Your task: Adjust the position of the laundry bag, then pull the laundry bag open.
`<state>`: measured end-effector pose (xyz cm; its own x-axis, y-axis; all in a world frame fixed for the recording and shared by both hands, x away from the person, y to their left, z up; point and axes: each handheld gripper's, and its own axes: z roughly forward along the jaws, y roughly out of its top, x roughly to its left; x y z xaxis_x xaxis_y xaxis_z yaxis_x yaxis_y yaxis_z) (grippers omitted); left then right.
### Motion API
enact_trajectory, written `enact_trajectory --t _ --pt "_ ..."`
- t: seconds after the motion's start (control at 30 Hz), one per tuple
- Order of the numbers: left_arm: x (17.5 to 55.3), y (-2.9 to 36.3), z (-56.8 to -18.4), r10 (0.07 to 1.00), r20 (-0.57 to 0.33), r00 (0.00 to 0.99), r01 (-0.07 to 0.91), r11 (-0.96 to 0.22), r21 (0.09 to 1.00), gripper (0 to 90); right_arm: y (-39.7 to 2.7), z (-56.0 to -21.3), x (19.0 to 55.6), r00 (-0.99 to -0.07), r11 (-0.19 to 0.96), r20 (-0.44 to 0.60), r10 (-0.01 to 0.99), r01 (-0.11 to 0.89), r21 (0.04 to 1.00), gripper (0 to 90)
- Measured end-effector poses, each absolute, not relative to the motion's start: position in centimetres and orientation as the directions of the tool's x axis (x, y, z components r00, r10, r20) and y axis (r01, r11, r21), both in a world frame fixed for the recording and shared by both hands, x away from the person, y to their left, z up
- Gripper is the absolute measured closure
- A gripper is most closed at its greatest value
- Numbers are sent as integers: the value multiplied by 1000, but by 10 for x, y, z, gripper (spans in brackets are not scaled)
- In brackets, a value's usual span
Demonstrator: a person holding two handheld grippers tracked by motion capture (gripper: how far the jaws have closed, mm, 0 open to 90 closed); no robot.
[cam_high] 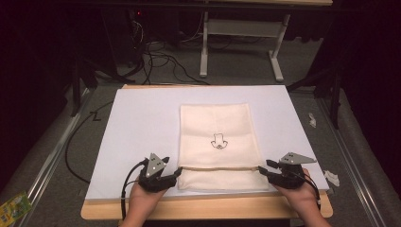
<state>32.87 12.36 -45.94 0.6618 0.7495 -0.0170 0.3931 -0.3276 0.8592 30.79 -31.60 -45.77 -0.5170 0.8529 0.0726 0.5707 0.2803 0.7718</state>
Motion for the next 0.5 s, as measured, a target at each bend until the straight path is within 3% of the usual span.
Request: enact_trajectory --t 0.17,0.27,0.5 --pt "338 136 -462 769 -11 639 396 -317 862 331 -312 -456 318 -490 262 63 869 566 782 533" --pt "345 143 -462 773 -64 631 435 -284 855 334 -308 -452 327 -478 244 66 876 557 793 509" --pt "344 136 -463 756 -53 653 401 -285 871 360 -314 -457 321 -469 237 81 880 580 779 476"
